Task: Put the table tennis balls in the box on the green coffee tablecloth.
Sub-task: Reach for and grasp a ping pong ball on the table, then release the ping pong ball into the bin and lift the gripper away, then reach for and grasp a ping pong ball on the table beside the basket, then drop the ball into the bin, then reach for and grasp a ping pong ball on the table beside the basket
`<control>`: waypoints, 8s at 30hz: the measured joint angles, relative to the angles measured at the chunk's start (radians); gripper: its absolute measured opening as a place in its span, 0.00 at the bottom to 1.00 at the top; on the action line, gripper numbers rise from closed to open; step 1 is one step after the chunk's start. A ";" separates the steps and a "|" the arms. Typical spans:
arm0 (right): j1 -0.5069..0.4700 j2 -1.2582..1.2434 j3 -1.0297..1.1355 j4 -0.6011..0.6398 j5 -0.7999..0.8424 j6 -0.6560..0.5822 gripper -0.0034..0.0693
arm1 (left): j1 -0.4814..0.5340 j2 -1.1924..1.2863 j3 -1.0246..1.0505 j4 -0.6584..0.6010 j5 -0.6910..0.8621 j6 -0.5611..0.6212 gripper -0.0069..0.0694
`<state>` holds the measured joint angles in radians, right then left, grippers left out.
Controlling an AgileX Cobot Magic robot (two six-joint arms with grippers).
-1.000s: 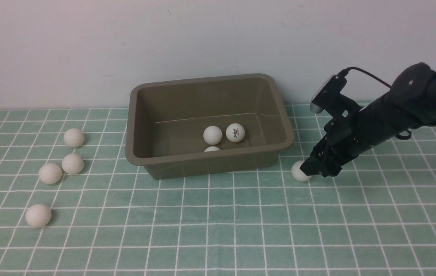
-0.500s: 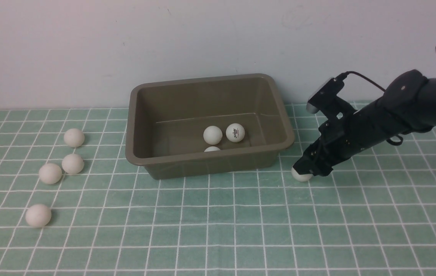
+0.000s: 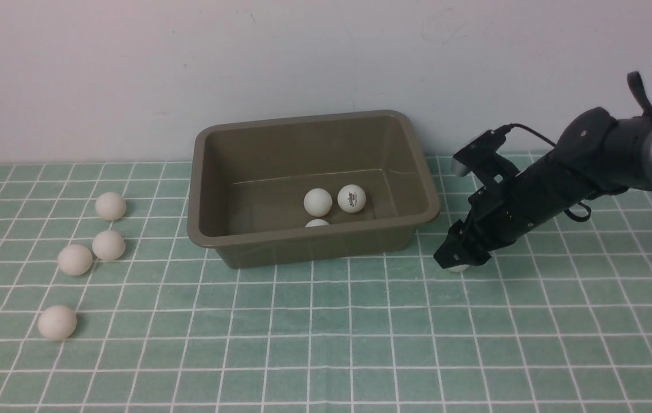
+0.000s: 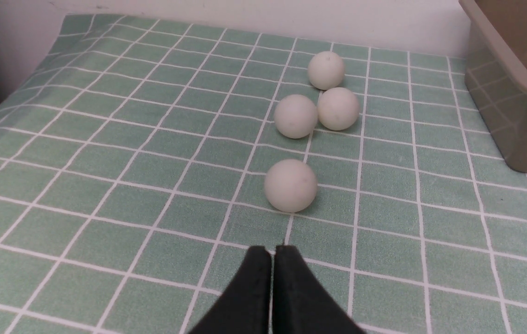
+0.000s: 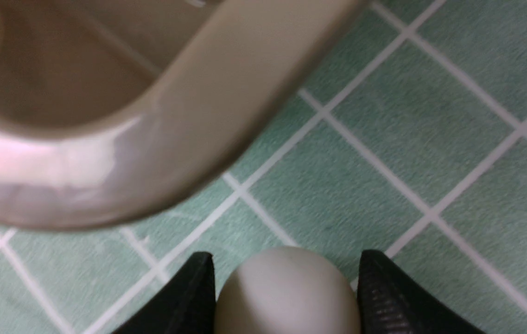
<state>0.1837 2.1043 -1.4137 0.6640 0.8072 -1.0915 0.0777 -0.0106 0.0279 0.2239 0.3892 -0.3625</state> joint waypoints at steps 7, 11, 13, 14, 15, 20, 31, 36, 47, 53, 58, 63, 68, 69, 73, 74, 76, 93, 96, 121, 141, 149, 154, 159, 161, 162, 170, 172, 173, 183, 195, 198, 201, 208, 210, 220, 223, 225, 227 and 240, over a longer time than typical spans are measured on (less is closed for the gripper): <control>0.000 -0.003 -0.128 -0.221 0.295 0.206 0.54 | 0.000 0.000 0.000 0.000 0.000 0.000 0.08; 0.000 -0.033 -0.266 -0.374 0.400 0.380 0.54 | 0.000 0.000 0.000 0.000 0.000 0.000 0.08; 0.000 -0.046 -0.326 -0.394 0.409 0.430 0.54 | 0.000 0.000 0.000 0.000 0.000 0.000 0.08; 0.000 -0.056 -0.368 -0.394 0.413 0.453 0.54 | 0.000 0.000 0.000 0.000 0.000 0.000 0.08; 0.001 -0.065 -0.421 -0.367 0.417 0.466 0.54 | 0.000 0.000 0.000 0.000 0.000 0.000 0.08; 0.062 -0.071 -0.586 -0.172 0.416 0.442 0.54 | 0.000 0.000 0.000 0.000 0.000 0.000 0.08; 0.257 0.068 -0.613 -0.314 0.167 0.553 0.54 | 0.000 0.000 0.000 0.000 0.000 0.000 0.08; 0.261 0.104 -0.613 -0.324 0.138 0.621 0.54 | 0.000 0.000 0.000 0.000 0.000 0.000 0.07; 0.261 0.161 -0.613 -0.335 0.105 0.654 0.59 | 0.000 0.000 0.000 0.000 0.000 0.000 0.07; 0.261 0.162 -0.613 -0.342 0.073 0.653 0.67 | 0.000 0.000 0.000 0.000 0.000 0.000 0.07; 0.261 0.163 -0.613 -0.342 0.058 0.653 0.68 | 0.000 0.000 0.000 0.000 0.000 -0.004 0.07; 0.259 0.158 -0.613 -0.339 0.069 0.653 0.68 | 0.000 0.000 0.005 -0.197 -0.182 -0.177 0.07; 0.244 0.082 -0.657 -0.374 0.194 0.634 0.62 | 0.000 0.000 0.005 -0.392 -0.457 -0.303 0.07; 0.239 0.059 -0.672 -0.393 0.221 0.630 0.59 | 0.000 0.000 0.005 -0.398 -0.481 -0.303 0.07; 0.211 -0.063 -0.706 -0.479 0.320 0.628 0.33 | 0.000 0.000 0.005 -0.404 -0.564 -0.303 0.07; 0.197 -0.105 -0.709 -0.503 0.348 0.627 0.23 | 0.000 0.000 0.005 -0.405 -0.578 -0.304 0.07; 0.163 -0.193 -0.711 -0.529 0.394 0.627 0.09 | 0.000 0.000 0.006 -0.420 -0.658 -0.327 0.07; -0.066 -0.867 -0.436 -0.519 0.459 0.590 0.03 | -0.001 0.368 -0.639 0.504 -0.020 -0.536 0.21; -0.066 -0.932 -0.296 -0.548 0.430 0.589 0.03 | -0.012 0.444 -0.671 0.462 0.058 -0.450 0.22; -0.070 -1.668 0.811 -0.638 0.237 0.727 0.03 | -0.098 1.242 -0.931 -0.134 0.396 0.395 0.38; -0.070 -2.000 0.929 -0.638 0.369 0.860 0.03 | -0.050 1.611 -0.968 0.011 0.357 0.236 0.84; -0.070 -2.000 0.929 -0.635 0.372 0.860 0.03 | 0.073 1.705 -0.970 -0.241 0.268 0.438 0.84; -0.070 -2.000 0.929 -0.633 0.372 0.860 0.03 | 0.103 1.767 -0.981 -0.394 0.224 0.576 0.84; -0.070 -2.000 0.929 -0.632 0.372 0.860 0.03 | 0.107 1.795 -0.988 -0.399 0.202 0.585 0.82; -0.070 -2.000 0.929 -0.632 0.372 0.860 0.03 | 0.109 1.798 -0.988 -0.399 0.198 0.583 0.79; -0.070 -2.000 0.929 -0.632 0.372 0.860 0.03 | 0.109 1.800 -0.988 -0.399 0.191 0.577 0.75; -0.070 -2.000 0.929 -0.632 0.372 0.860 0.03 | 0.109 1.800 -1.010 -0.399 0.212 0.567 0.54; -0.070 -2.000 0.929 -0.632 0.372 0.860 0.03 | 0.109 1.794 -1.050 -0.399 0.287 0.567 0.54; -0.070 -2.000 0.929 -0.632 0.372 0.860 0.03 | 0.109 1.786 -1.076 -0.399 0.345 0.567 0.54; -0.070 -2.000 0.929 -0.631 0.375 0.860 0.03 | 0.020 1.709 -1.456 -0.638 0.618 0.569 0.54; -0.070 -2.000 0.929 -0.631 0.375 0.860 0.03 | -0.264 2.005 -1.673 -0.664 0.413 0.586 0.58; -0.070 -2.000 0.929 -0.631 0.375 0.860 0.03 | -0.285 2.085 -1.743 -0.654 0.421 0.590 0.62; -0.070 -2.000 0.929 -0.631 0.375 0.860 0.03 | -0.286 2.135 -1.805 -0.647 0.450 0.590 0.67; -0.070 -2.000 0.929 -0.627 0.375 0.865 0.03 | -0.286 2.102 -1.919 -0.539 0.597 0.588 0.71; -0.070 -2.000 0.929 -0.622 0.375 0.869 0.03 | -0.284 2.050 -1.933 -0.427 0.680 0.566 0.71; -0.070 -2.000 0.929 -0.617 0.375 0.871 0.03 | -0.012 1.784 -1.645 -0.245 0.738 0.477 0.71; -0.070 -2.000 0.929 -0.616 0.375 0.871 0.03 | 0.048 1.754 -1.525 -0.302 0.653 0.515 0.71; -0.070 -2.000 0.929 -0.616 0.374 0.871 0.03 | 0.075 1.748 -1.459 -0.335 0.607 0.537 0.71; -0.070 -2.000 0.929 -0.616 0.374 0.871 0.03 | 0.092 1.749 -1.405 -0.370 0.558 0.563 0.71; -0.070 -2.000 0.929 -0.616 0.371 0.871 0.03 | 0.108 1.900 -1.328 -0.468 0.342 0.672 0.71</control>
<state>0.1141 0.1039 -0.4843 0.0476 1.1784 -0.2205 0.1860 1.8897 -1.2997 -0.2443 0.7310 0.3092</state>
